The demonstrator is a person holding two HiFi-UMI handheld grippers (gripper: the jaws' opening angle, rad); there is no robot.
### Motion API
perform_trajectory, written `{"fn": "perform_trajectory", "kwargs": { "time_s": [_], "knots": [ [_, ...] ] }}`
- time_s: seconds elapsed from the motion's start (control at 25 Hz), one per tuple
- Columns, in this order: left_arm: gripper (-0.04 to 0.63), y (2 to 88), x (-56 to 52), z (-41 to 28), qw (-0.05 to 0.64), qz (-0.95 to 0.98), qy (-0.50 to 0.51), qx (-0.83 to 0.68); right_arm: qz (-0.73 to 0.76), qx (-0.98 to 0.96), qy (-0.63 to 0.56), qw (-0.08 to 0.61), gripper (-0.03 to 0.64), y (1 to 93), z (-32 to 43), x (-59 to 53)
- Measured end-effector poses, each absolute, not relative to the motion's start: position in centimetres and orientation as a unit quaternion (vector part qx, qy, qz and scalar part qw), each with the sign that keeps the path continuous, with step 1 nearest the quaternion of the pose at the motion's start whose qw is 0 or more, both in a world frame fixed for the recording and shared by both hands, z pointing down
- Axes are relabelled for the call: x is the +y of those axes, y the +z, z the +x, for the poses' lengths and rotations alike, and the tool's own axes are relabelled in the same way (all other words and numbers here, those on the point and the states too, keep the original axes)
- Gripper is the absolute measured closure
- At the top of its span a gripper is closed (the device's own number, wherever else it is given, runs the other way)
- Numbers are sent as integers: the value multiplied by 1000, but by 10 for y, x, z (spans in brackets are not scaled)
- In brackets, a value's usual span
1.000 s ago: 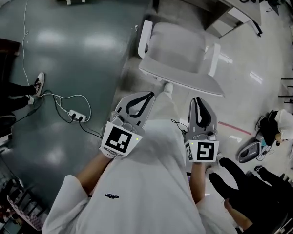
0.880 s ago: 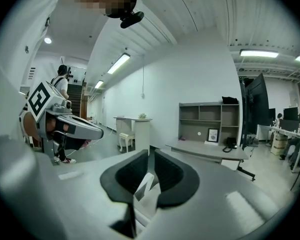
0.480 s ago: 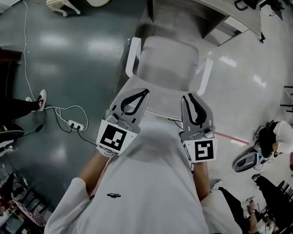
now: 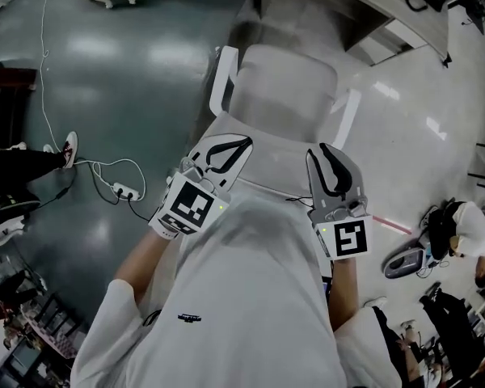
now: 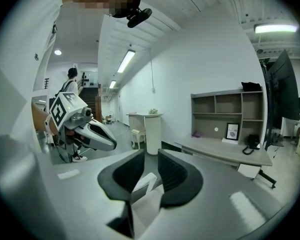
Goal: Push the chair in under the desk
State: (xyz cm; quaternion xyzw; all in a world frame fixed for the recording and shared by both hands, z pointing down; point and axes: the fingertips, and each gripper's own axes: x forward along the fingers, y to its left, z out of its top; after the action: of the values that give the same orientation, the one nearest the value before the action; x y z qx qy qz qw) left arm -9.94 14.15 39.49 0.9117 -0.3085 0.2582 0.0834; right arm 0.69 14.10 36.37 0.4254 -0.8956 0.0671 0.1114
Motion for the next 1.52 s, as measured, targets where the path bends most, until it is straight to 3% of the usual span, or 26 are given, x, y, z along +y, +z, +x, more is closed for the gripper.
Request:
{"fn": "perform_trajectory", "kwargs": {
  "time_s": [0.2, 0.48, 0.88, 1.52],
  "knots": [
    [586, 422, 147, -98, 120, 914, 272, -276, 423, -886, 85, 167, 512, 394, 28, 153],
    [578, 454, 161, -103, 107, 918, 332, -188, 377, -883, 101, 261, 499, 432, 63, 194],
    [471, 487, 201, -80, 106, 917, 382, -39, 211, -905, 135, 345, 456, 504, 56, 249],
    [374, 548, 262, -85, 84, 884, 452, 82, 95, -919, 96, 371, 440, 539, 11, 282]
  ]
}}
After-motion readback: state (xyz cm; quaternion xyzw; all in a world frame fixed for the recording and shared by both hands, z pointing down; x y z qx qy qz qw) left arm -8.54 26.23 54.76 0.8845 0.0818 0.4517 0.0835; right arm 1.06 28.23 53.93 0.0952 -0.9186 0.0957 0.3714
